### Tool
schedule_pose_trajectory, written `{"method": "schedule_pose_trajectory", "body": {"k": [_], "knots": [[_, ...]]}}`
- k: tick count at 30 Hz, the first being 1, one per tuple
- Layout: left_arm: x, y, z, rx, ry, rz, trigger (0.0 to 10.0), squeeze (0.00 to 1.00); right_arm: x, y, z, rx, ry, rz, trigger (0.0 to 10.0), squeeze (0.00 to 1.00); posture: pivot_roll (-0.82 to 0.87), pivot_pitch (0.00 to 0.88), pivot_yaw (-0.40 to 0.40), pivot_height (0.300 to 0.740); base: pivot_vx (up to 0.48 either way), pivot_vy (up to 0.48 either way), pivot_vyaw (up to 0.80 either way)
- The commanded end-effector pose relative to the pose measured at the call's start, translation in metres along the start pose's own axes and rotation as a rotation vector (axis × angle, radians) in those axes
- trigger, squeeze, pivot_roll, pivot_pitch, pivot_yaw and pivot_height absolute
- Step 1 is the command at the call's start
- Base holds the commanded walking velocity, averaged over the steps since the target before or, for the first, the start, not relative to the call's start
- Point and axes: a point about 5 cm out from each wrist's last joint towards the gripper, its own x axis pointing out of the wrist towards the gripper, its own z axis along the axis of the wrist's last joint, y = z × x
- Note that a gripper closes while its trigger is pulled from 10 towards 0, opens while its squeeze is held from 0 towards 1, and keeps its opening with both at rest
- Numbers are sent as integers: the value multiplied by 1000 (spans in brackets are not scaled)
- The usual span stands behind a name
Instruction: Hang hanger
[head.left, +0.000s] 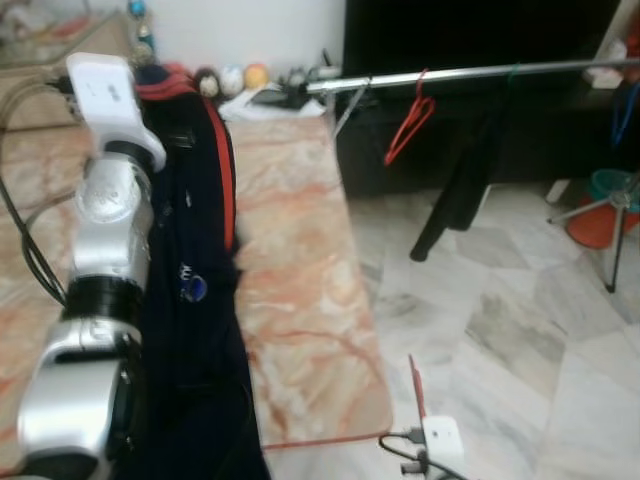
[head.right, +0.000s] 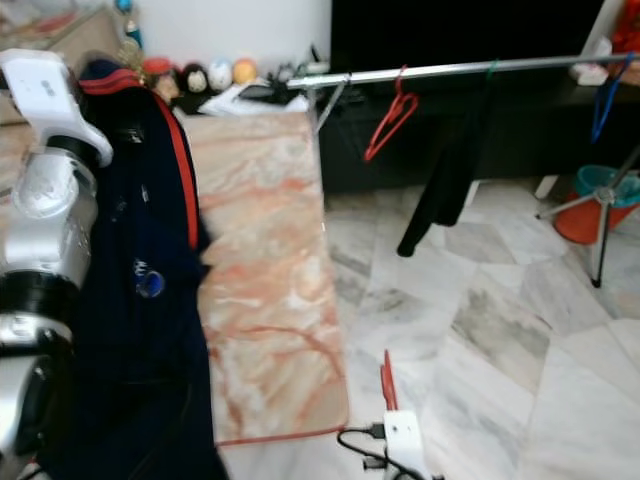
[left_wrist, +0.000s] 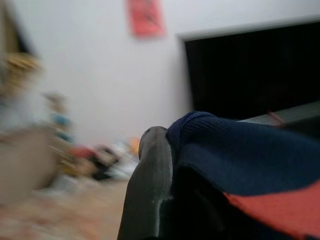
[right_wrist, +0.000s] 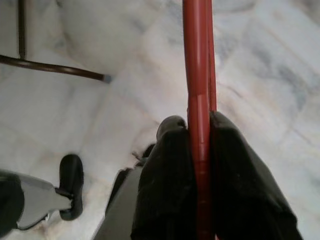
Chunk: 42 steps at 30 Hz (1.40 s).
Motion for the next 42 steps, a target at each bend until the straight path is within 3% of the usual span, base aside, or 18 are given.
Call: {"method": "schedule_pose_trajectory", "body": {"k": [1, 3, 5, 7, 8, 9, 12, 13, 14, 15, 27, 42], "knots": [[-17, 5, -2, -18, 17, -16, 10000, 0, 0, 4, -1, 9, -3, 5, 10000, 0, 56, 0, 25, 740, 0, 0, 0], [-25, 4, -6, -26, 35, -21, 10000, 0, -1, 4, -1, 9, -3, 4, 10000, 0, 55, 0, 27, 740, 0, 0, 0], [-52, 1, -20, -56, 106, -40, 10000, 0, -1, 4, -2, 8, -4, 4, 10000, 0, 52, 0, 29, 740, 0, 0, 0], [-57, 0, -22, -60, 119, -45, 10000, 0, -1, 4, -2, 8, -5, 3, 10000, 0, 52, 0, 29, 740, 0, 0, 0], [-74, -2, -29, -74, 169, -61, 10000, 0, -1, 4, -2, 8, -5, 2, 10000, 0, 52, 0, 32, 740, 0, 0, 0], [-74, -2, -29, -74, 169, -61, 10000, 0, -1, 4, -2, 8, -5, 2, 10000, 0, 52, 0, 32, 740, 0, 0, 0], [-104, -11, -38, -87, 278, -100, 10000, 0, -1, 1, -2, 8, -7, -2, 10000, 0, 49, 0, 34, 740, 0, 0, 0], [-107, -13, -39, -90, 292, -106, 10000, 0, -1, 1, -2, 8, -7, -3, 10000, 0, 49, 0, 34, 740, 0, 0, 0], [-110, -14, -40, -98, 299, -108, 10000, 133, -1, 1, -2, 9, -8, -3, 10000, 0, 47, 0, 35, 740, 0, 0, 0], [-114, -17, -42, -119, 311, -109, 10000, 1000, -1, 0, -1, 10, -10, -5, 10000, 0, 47, 0, 35, 740, 0, 0, 0], [-131, -29, -47, -99, 386, -148, 10000, 1000, 0, 4, 2, 10, -21, -6, 10000, 0, 36, 0, 41, 740, 0, 0, 0], [-143, -32, -49, -41, 426, -224, 10000, 1000, -1, 5, -1, 11, -18, -4, 10000, 0, 36, 0, 47, 740, 0, 0, 0]]}}
